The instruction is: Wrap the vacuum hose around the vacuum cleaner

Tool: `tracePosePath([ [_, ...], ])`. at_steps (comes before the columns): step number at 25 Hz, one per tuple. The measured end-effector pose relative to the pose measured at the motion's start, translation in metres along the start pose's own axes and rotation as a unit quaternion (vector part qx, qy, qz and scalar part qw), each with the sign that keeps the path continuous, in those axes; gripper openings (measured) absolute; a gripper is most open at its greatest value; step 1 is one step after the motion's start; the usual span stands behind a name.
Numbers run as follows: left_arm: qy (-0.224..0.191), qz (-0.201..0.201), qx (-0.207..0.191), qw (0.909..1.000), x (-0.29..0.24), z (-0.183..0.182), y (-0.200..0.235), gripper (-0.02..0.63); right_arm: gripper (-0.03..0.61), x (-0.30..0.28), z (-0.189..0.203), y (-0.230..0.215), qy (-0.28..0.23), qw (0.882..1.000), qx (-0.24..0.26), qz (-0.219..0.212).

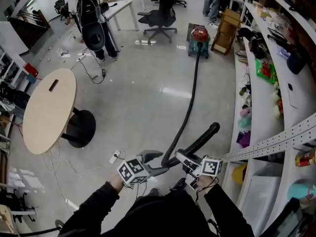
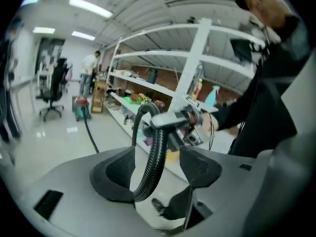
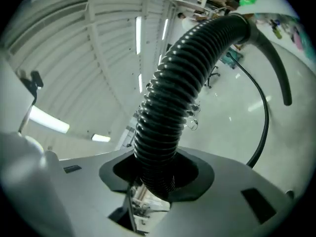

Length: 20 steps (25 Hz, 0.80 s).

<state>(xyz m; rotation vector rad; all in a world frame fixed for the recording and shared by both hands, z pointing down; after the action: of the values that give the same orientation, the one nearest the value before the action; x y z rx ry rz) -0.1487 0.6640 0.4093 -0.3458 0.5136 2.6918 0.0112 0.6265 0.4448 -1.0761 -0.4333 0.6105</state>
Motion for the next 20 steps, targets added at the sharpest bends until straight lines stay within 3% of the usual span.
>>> tracePosePath([
  [2,0.024,-0.032,-0.108,0.9933,-0.023,0.012,-0.010,0.279,0.175,-0.002,-0.024,-0.003,-0.024,0.999,-0.043,-0.011],
  [3,0.035,-0.051,-0.144,0.9877,-0.033,0.018,-0.009,0.281,0.176,-0.004,-0.033,-0.007,-0.034,0.998,-0.058,-0.017],
  [5,0.051,-0.083,-0.175,0.9798,-0.048,0.028,0.002,0.284,0.177,-0.008,-0.047,-0.015,-0.055,0.993,-0.100,-0.019],
  [10,0.087,-0.111,-0.188,0.9719,-0.069,0.050,0.049,0.282,0.189,-0.030,-0.071,-0.016,-0.092,0.970,-0.218,-0.051],
  [11,0.083,-0.110,-0.186,0.9729,-0.072,0.050,0.055,0.278,0.191,-0.036,-0.075,-0.016,-0.095,0.968,-0.225,-0.058],
  [13,0.065,-0.103,-0.171,0.9778,-0.073,0.048,0.068,0.183,0.193,-0.047,-0.083,-0.019,-0.103,0.966,-0.230,-0.061],
  [17,0.063,-0.067,-0.141,0.9857,-0.065,0.034,0.101,0.179,0.200,-0.069,-0.098,-0.039,-0.140,0.962,-0.230,-0.040],
  [20,0.071,-0.033,-0.158,0.9844,-0.061,0.014,0.127,0.179,0.263,-0.082,-0.111,-0.046,-0.170,0.960,-0.222,-0.025],
])
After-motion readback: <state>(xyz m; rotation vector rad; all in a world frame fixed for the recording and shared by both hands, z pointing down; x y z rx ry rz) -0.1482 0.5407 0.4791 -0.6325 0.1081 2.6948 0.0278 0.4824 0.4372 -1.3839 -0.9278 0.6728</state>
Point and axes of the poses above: the fingertips, and each gripper's own axes: x backward along the fingers, y to its left, z out of its underside, the point moved 7 cm from there along x, backward along the fingers, and after that the axes turned 15 degrees about -y, right-handed, at the moved point
